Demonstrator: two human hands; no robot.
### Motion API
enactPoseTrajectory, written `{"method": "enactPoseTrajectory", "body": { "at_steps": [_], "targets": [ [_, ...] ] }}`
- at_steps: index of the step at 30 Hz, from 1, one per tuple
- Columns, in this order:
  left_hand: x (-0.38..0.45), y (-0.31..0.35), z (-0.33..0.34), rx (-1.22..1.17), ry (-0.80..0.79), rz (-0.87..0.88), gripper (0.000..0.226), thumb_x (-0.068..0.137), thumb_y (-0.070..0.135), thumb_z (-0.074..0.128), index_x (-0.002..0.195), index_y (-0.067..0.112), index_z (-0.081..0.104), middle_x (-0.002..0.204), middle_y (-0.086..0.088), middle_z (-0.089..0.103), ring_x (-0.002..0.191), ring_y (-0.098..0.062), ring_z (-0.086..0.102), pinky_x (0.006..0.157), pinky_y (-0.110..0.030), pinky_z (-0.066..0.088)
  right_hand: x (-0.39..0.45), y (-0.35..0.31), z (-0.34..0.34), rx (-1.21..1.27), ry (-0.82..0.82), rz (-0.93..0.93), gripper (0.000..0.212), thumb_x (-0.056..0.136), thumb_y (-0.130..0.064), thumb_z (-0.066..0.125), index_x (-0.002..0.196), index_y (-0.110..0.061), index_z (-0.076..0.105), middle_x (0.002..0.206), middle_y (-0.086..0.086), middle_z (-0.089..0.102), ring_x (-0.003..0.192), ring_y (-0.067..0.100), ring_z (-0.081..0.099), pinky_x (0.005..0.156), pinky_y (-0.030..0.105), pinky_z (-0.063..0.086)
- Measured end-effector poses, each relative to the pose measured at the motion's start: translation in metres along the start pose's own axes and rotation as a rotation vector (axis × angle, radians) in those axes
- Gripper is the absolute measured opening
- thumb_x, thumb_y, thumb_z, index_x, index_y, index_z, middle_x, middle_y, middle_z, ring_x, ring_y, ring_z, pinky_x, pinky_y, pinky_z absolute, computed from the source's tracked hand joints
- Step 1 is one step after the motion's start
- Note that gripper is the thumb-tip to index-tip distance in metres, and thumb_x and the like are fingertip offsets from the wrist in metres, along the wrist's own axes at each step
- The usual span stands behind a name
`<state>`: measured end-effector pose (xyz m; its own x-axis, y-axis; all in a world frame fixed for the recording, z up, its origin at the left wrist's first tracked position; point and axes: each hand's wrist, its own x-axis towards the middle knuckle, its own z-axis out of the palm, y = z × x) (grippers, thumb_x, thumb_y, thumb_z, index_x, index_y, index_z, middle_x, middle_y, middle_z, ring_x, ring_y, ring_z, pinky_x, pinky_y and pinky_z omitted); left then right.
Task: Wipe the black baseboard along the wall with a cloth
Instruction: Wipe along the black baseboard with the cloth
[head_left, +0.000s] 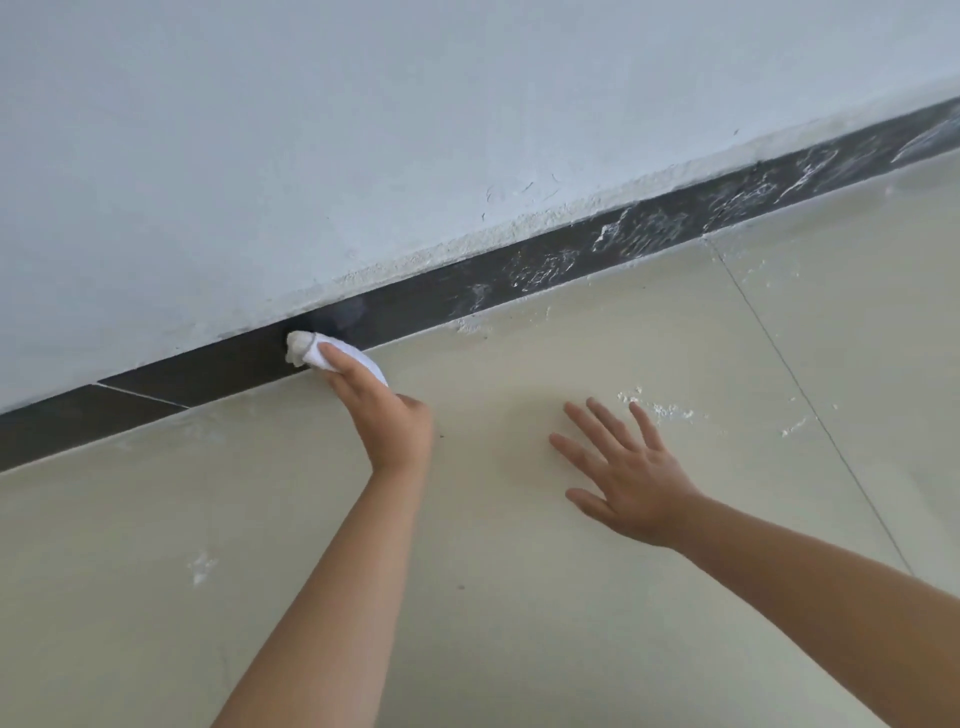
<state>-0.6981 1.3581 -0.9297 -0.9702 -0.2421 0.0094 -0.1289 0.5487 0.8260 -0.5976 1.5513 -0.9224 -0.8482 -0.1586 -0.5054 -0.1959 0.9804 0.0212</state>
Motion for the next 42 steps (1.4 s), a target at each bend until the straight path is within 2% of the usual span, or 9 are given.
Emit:
{"method": "enactPoseTrajectory", "body": {
  "at_steps": [4, 8, 13, 17, 22, 27, 33, 37, 42],
  "targets": [
    [0.007, 0.016, 0.02, 0.014, -0.036, -0.044, 0.074, 0.076, -0.022, 0.028, 0.139, -0.004, -0.005, 0.149, -0.021, -0.014, 0.14, -0.025, -0.002, 0.086, 0.013, 0.0, 0.006, 0.03, 0.009, -0.078, -0.033, -0.126, 0.078, 0.095, -0.044, -0.008, 0.111, -0.028, 0.066, 0.121, 0.006, 0.062, 0.107, 0.028, 0.061, 0.083, 0.056, 0.047],
    [-0.001, 0.034, 0.046, 0.039, -0.129, -0.046, 0.077, 0.076, -0.021, 0.03, 0.141, 0.001, -0.005, 0.151, -0.017, -0.01, 0.139, -0.022, 0.003, 0.078, 0.016, 0.003, 0.01, 0.036, 0.017, -0.035, -0.015, -0.222, 0.075, 0.094, -0.048, -0.004, 0.114, -0.024, 0.065, 0.125, 0.008, 0.059, 0.111, 0.034, 0.057, 0.102, 0.049, 0.01],
    [-0.02, 0.064, 0.061, 0.136, -0.375, 0.028, 0.075, 0.079, -0.017, 0.033, 0.141, 0.005, -0.002, 0.152, -0.014, -0.01, 0.141, -0.025, -0.001, 0.09, 0.0, 0.006, 0.012, 0.042, 0.011, 0.012, -0.049, -0.272, 0.059, 0.088, -0.054, 0.017, 0.116, -0.029, 0.063, 0.127, 0.006, 0.058, 0.114, 0.031, 0.056, 0.102, 0.049, 0.002],
    [-0.043, 0.084, 0.045, 0.184, -0.282, -0.077, 0.076, 0.081, -0.017, 0.033, 0.142, 0.008, -0.004, 0.152, -0.011, -0.016, 0.141, -0.022, -0.003, 0.091, 0.003, 0.004, 0.022, 0.049, 0.029, 0.068, -0.037, -0.38, 0.059, 0.093, -0.056, 0.018, 0.145, -0.034, 0.001, 0.142, -0.002, -0.031, 0.128, 0.029, -0.034, 0.095, 0.046, -0.035],
    [-0.057, 0.091, 0.019, 0.243, -0.246, -0.111, 0.077, 0.08, -0.018, 0.032, 0.142, 0.008, -0.006, 0.151, -0.01, -0.019, 0.14, -0.018, -0.006, 0.084, 0.012, -0.001, 0.029, 0.052, 0.032, 0.136, -0.158, -0.399, 0.061, 0.094, -0.053, 0.02, 0.144, -0.034, -0.01, 0.147, -0.006, -0.032, 0.134, 0.021, -0.033, 0.099, 0.047, -0.028],
    [-0.041, 0.082, 0.015, 0.234, -0.172, -0.129, 0.079, 0.077, -0.021, 0.03, 0.141, 0.006, -0.008, 0.15, -0.01, -0.023, 0.141, -0.02, -0.011, 0.101, -0.009, 0.002, 0.029, 0.052, 0.03, 0.105, -0.186, -0.41, 0.065, 0.093, -0.054, 0.023, 0.144, -0.034, -0.013, 0.134, -0.01, -0.042, 0.115, 0.018, -0.047, 0.094, 0.045, -0.031],
    [-0.015, 0.067, 0.044, 0.135, -0.167, -0.09, 0.08, 0.075, -0.024, 0.03, 0.141, 0.004, -0.004, 0.15, -0.015, -0.019, 0.139, -0.015, -0.005, 0.086, 0.013, 0.006, 0.03, 0.048, 0.026, 0.092, -0.232, -0.366, 0.066, 0.093, -0.054, 0.025, 0.143, -0.036, -0.014, 0.127, -0.01, -0.046, 0.112, 0.019, -0.048, 0.094, 0.044, -0.031],
    [-0.008, 0.063, 0.067, 0.124, -0.178, -0.109, 0.083, 0.075, -0.019, 0.037, 0.142, 0.006, -0.005, 0.15, -0.02, -0.016, 0.137, -0.027, 0.01, 0.078, -0.023, 0.031, 0.032, 0.048, 0.026, 0.047, -0.281, -0.366, 0.066, 0.093, -0.055, 0.024, 0.141, -0.037, -0.018, 0.121, -0.014, -0.05, 0.103, 0.017, -0.056, 0.088, 0.043, -0.037],
    [-0.011, 0.051, 0.083, 0.268, -0.291, 0.091, 0.082, 0.073, -0.02, 0.037, 0.142, 0.005, 0.002, 0.149, -0.025, -0.012, 0.134, -0.039, 0.023, 0.06, -0.022, 0.031, 0.031, 0.045, 0.022, 0.021, -0.272, -0.351, 0.067, 0.092, -0.057, 0.024, 0.141, -0.038, -0.018, 0.118, -0.014, -0.052, 0.099, 0.018, -0.058, 0.08, 0.038, -0.042]
  ]
}}
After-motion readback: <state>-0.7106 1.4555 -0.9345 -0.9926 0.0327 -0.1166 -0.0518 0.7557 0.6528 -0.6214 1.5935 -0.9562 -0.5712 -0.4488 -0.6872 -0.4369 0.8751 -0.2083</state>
